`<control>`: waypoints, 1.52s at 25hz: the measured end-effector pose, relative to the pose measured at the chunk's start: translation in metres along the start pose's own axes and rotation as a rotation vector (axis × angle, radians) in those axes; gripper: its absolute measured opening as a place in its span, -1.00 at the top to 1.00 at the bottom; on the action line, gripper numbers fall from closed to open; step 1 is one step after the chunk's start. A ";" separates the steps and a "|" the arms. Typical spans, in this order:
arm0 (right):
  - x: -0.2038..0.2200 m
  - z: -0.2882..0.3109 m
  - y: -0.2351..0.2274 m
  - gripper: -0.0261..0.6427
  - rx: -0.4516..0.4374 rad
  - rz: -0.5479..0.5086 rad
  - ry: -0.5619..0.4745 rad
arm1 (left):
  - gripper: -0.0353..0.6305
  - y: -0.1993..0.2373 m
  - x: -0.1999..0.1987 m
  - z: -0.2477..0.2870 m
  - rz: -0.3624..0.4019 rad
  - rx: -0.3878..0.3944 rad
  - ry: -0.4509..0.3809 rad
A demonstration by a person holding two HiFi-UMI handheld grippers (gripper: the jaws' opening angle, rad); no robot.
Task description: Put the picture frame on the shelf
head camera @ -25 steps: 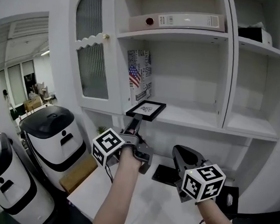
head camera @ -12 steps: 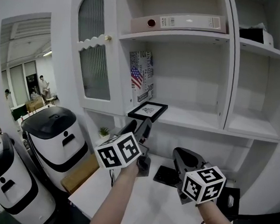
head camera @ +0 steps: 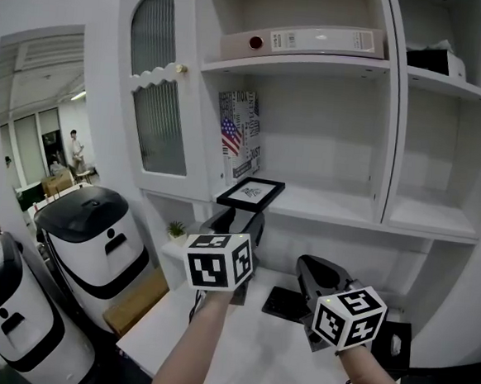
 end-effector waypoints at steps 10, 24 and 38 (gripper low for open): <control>0.000 0.001 -0.002 0.92 0.006 -0.003 0.000 | 0.23 -0.005 0.002 0.013 0.034 0.009 0.033; 0.003 0.001 -0.014 0.92 0.032 -0.003 0.002 | 0.23 0.001 0.005 0.031 0.000 0.023 0.039; 0.010 0.012 -0.022 0.92 0.045 -0.003 0.019 | 0.24 0.007 0.007 0.046 -0.029 0.045 0.028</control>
Point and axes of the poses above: the fingertips, and each gripper's own axes: z forward along the fingers, y to its left, x out of its underside, the point moved 5 cm from there along -z, backward along the fingers, and after that the axes turned 3 degrees about -y, right-handed, at the moved point
